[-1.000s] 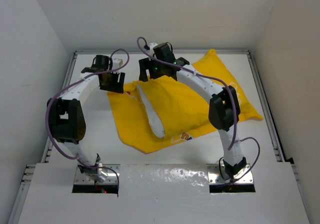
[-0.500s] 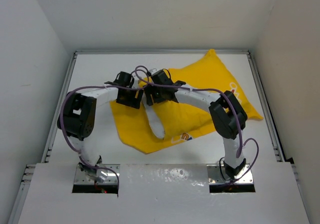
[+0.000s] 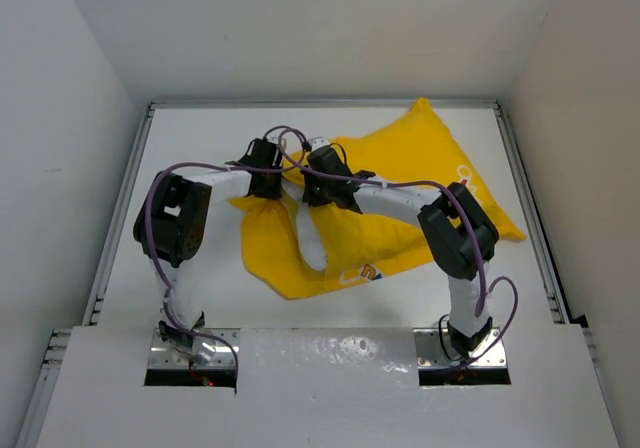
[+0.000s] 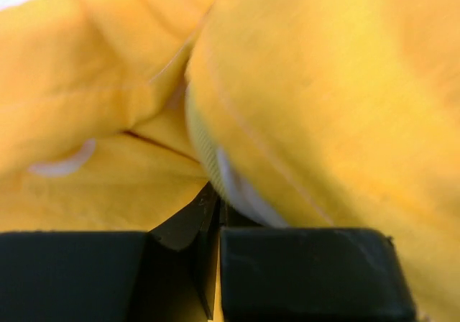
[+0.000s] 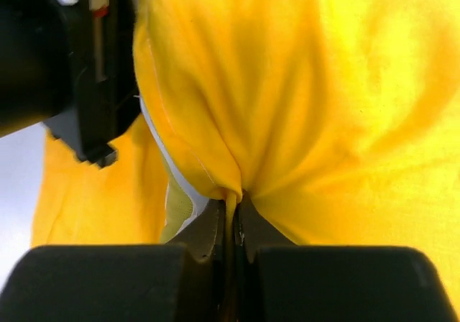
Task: Put the pillow into the pillowcase
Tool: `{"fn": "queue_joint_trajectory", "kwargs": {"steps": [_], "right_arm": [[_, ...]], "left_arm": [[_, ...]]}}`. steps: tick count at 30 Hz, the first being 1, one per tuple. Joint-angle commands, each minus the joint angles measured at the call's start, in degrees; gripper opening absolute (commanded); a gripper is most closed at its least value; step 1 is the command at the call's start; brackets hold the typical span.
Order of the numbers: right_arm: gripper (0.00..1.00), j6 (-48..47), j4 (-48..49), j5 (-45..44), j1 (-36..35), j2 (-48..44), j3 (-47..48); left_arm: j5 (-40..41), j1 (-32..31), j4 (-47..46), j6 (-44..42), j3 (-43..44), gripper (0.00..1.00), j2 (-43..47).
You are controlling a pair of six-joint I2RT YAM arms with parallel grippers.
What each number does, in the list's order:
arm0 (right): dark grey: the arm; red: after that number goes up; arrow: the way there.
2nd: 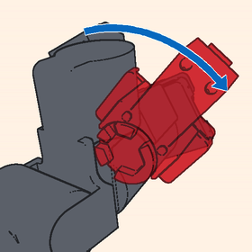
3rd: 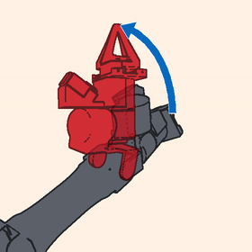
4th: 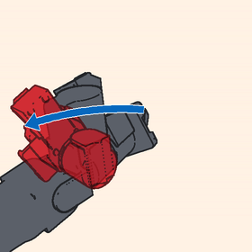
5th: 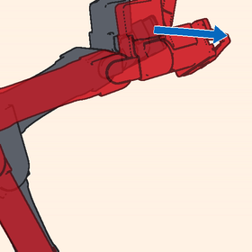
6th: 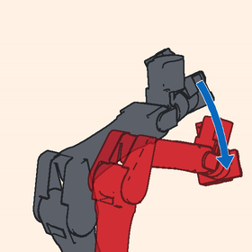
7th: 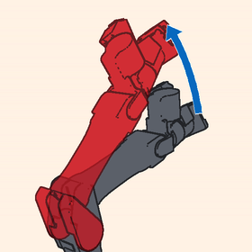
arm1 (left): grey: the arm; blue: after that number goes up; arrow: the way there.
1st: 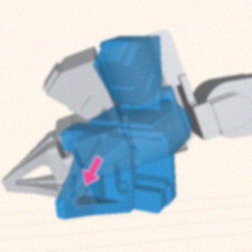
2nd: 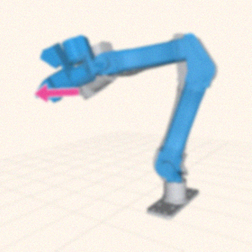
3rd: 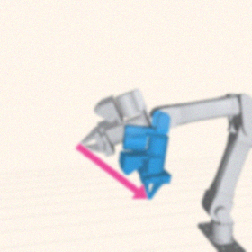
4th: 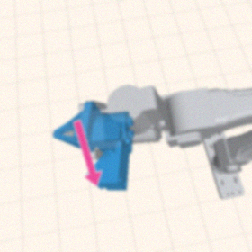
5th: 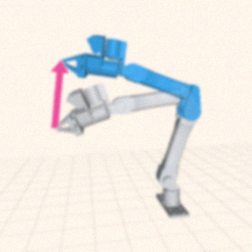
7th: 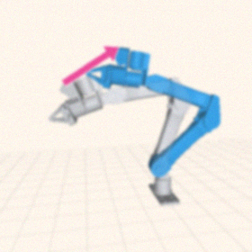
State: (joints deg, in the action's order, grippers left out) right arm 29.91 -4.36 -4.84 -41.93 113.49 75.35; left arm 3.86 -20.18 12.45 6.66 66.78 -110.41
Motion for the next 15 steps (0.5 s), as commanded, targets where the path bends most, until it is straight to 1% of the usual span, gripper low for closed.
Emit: {"fn": "queue_joint_trajectory", "kwargs": {"steps": [1, 2, 3, 5, 6, 7, 9, 10, 12, 13, 15], "right_arm": [[0.0, 3.7, -1.9, 0.4, 1.4, -0.6, -3.3], [0.0, 5.2, -1.8, 1.0, 2.7, -1.1, -3.6], [0.0, 6.0, -1.3, 2.6, 5.6, -2.6, -5.2], [0.0, 6.9, 2.7, 4.3, 8.3, -5.0, -7.3], [0.0, 6.7, 3.6, 4.6, 10.3, -7.4, -8.5], [0.0, 6.1, 4.0, 4.6, 11.0, -8.2, -8.6], [0.0, 4.5, 4.0, 4.6, 12.9, -9.5, -7.3], [0.0, 4.2, 4.0, 5.5, 13.6, -9.5, -6.8], [0.0, 4.4, 4.0, 6.9, 16.0, -8.9, -5.1], [0.0, 4.4, 4.0, 7.9, 16.6, -7.8, -4.6], [0.0, 3.1, 3.0, 8.2, 17.1, -6.5, -2.8]], "left_arm": [[-8.2, 1.7, 3.4, 2.2, -1.7, 0.0, -5.6], [-11.6, 2.7, 3.8, 1.9, -1.9, 0.0, -3.9], [-12.6, 3.8, 4.7, 1.3, -1.8, 0.0, -2.7], [-14.1, 7.6, 7.9, -1.9, -0.3, 0.0, 1.7], [-14.5, 10.1, 10.8, -3.6, 1.3, 0.0, 3.0], [-14.6, 10.9, 12.5, -7.8, 2.3, 0.0, 4.4], [-12.0, 11.8, 16.4, -12.7, 4.6, 0.0, 7.6], [-10.9, 11.8, 17.7, -16.7, 4.8, 0.0, 8.4], [-8.9, 11.8, 20.3, -19.7, 4.4, 0.0, 9.3], [-8.2, 11.8, 20.5, -21.8, 3.7, 0.0, 9.4], [-7.2, 11.8, 19.0, -22.9, 0.7, 0.0, 10.0]]}}
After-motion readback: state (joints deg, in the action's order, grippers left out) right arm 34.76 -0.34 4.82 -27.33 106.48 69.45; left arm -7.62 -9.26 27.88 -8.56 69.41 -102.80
